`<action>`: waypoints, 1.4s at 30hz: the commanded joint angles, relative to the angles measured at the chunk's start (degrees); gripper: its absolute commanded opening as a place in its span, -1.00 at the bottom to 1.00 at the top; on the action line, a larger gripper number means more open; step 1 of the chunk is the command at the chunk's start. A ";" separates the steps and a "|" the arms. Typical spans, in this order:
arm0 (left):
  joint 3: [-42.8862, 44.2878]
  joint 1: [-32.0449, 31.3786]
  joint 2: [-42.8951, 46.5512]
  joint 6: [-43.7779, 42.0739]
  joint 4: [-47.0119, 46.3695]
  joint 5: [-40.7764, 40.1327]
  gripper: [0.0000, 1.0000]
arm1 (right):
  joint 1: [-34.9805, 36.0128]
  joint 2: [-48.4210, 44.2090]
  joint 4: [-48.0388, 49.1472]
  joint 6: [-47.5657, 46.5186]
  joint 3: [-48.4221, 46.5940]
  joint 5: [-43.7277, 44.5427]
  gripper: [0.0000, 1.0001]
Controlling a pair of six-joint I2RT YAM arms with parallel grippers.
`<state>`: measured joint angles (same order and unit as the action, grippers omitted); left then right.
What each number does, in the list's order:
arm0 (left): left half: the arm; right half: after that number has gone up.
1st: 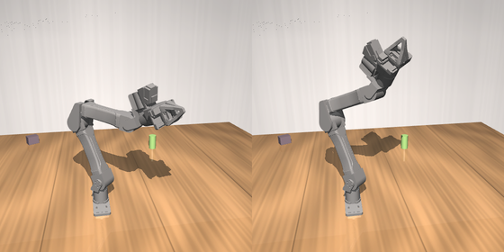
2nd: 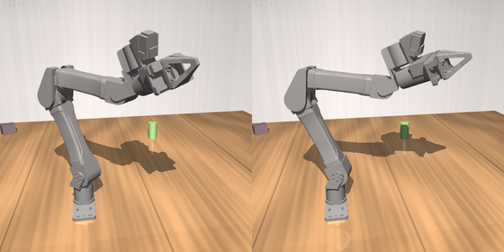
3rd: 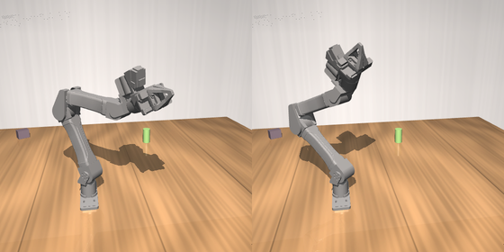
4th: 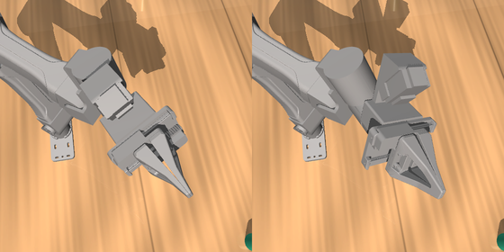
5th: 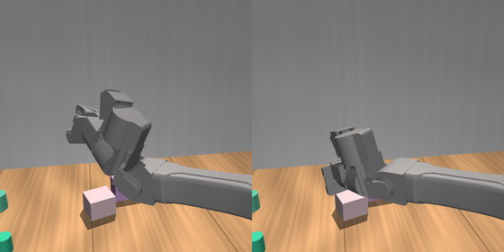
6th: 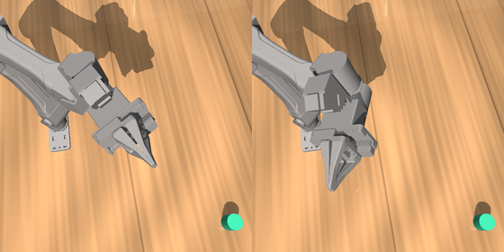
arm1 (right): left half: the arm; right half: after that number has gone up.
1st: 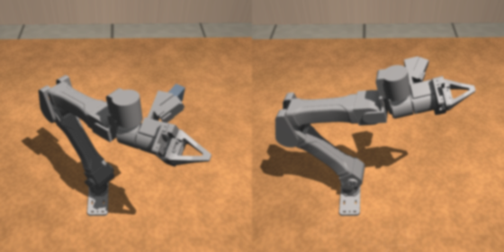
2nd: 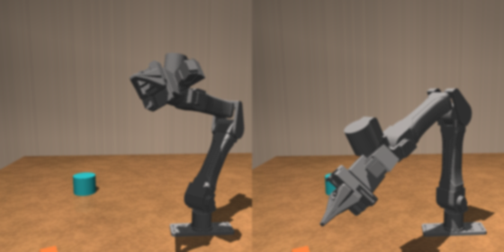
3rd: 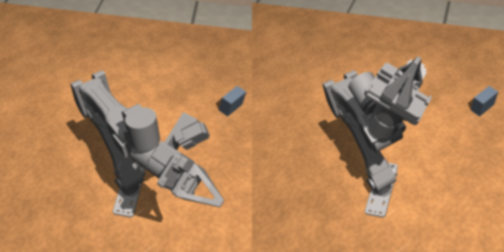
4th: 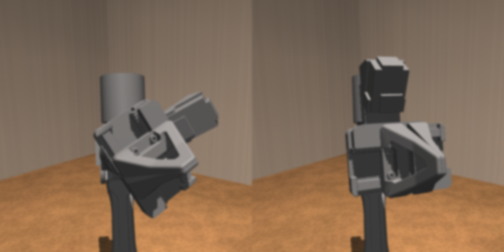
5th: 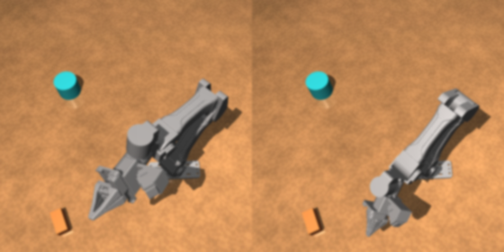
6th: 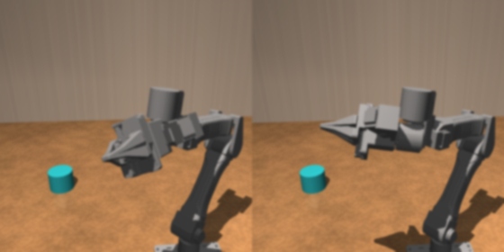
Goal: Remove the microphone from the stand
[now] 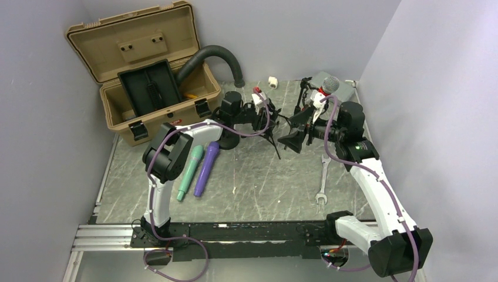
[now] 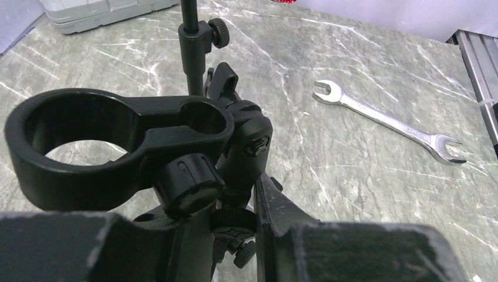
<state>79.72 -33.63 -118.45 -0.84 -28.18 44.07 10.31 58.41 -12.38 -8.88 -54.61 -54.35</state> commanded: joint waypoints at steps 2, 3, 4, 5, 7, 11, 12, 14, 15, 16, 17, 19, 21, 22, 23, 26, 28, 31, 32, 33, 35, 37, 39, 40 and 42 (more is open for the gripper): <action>2.64 0.82 -0.18 -0.20 -0.38 -1.28 -0.73 | -1.40 -0.89 1.30 1.82 -3.58 5.29 1.00; 2.52 1.02 -0.13 -0.21 -0.30 -1.15 -0.65 | -1.43 -0.80 0.61 1.73 -4.43 5.90 1.00; 2.42 1.14 -0.15 -0.10 -0.23 -1.27 -0.58 | -1.53 -0.81 -0.12 1.50 -5.29 6.32 1.00; 2.20 1.31 -0.08 -0.05 -0.16 -1.21 -0.51 | -1.53 -0.71 -0.86 1.04 -6.14 6.57 1.00; 1.75 1.39 0.07 0.41 -0.27 -1.11 -0.38 | -1.65 -0.73 -2.15 0.36 -8.04 6.86 1.00; 1.58 1.55 0.29 0.45 0.15 -0.86 -0.15 | -1.73 -0.65 -4.68 -1.00 -12.04 7.78 1.00; 1.47 1.61 0.44 1.51 0.11 -0.77 -0.11 | -1.86 -0.62 -5.31 -1.32 -12.55 7.99 1.00; 1.17 1.63 0.59 3.00 -0.34 -0.69 0.02 | -1.87 -0.56 -6.23 -1.76 -13.67 8.40 1.00; 1.06 1.58 0.71 3.12 -0.41 -0.74 0.05 | -1.89 -0.62 -6.63 -1.89 -13.94 8.53 1.00; 1.05 1.56 0.87 3.08 -0.32 -0.74 0.09 | -1.87 -0.63 -7.09 -2.14 -14.10 8.64 1.00; 0.93 1.60 1.20 2.88 0.10 -0.79 0.13 | -1.87 -0.65 -7.51 -2.30 -14.12 8.92 1.00; 0.60 1.63 2.16 2.37 0.67 -0.93 0.28 | -1.96 -1.03 -8.14 -2.47 -14.00 9.65 1.00; 0.19 1.72 3.39 2.00 1.39 -0.88 0.46 | -1.96 -1.53 -8.42 -2.51 -14.08 10.64 1.00; 0.05 1.71 4.20 1.80 2.07 -0.78 0.58 | -1.96 -1.69 -8.68 -2.46 -14.23 11.05 1.00; -0.04 1.72 5.12 1.62 2.93 -0.75 0.68 | -2.05 -1.98 -8.80 -2.45 -14.33 11.43 1.00; 0.57 1.70 8.09 1.54 7.01 -1.08 0.96 | -2.13 -2.47 -9.46 -2.69 -15.00 11.98 1.00; 1.06 1.64 10.23 1.54 10.01 -1.67 0.99 | -2.22 -2.96 -9.99 -3.09 -15.58 12.14 1.00; 1.69 1.67 13.79 -1.92 14.72 -3.35 0.99 | -2.37 -3.54 -11.08 -3.36 -16.55 13.05 1.00; 2.38 1.72 14.92 -2.56 17.31 -4.23 0.99 | -2.40 -3.83 -11.42 -3.41 -16.76 13.69 1.00; 3.33 1.71 16.26 -3.22 20.06 -5.29 0.99 | -2.43 -4.24 -11.70 -3.34 -16.91 14.71 1.00; 5.67 1.65 18.01 -4.98 26.02 -7.39 0.99 | -2.65 -4.99 -12.22 -3.09 -16.98 17.02 0.99; 8.33 1.66 19.43 -7.11 31.79 -8.85 0.99 | -2.84 -5.82 -13.32 -3.19 -17.16 18.63 0.99; 11.14 1.64 20.51 -9.50 37.05 -9.63 0.99 | -3.05 -6.69 -14.56 -3.75 -17.09 19.58 0.99; 12.53 1.65 21.02 -10.43 38.75 -9.78 0.99 | -3.20 -7.31 -15.17 -4.11 -16.92 19.92 0.99; 14.80 1.67 21.68 -11.63 41.29 -9.62 0.99 | -3.64 -8.35 -16.68 -5.24 -16.02 20.75 0.99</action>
<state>89.36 -32.01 -100.18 -7.35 3.49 36.07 7.44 52.31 -25.91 -12.10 -69.49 -37.15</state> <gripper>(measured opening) 0.994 0.997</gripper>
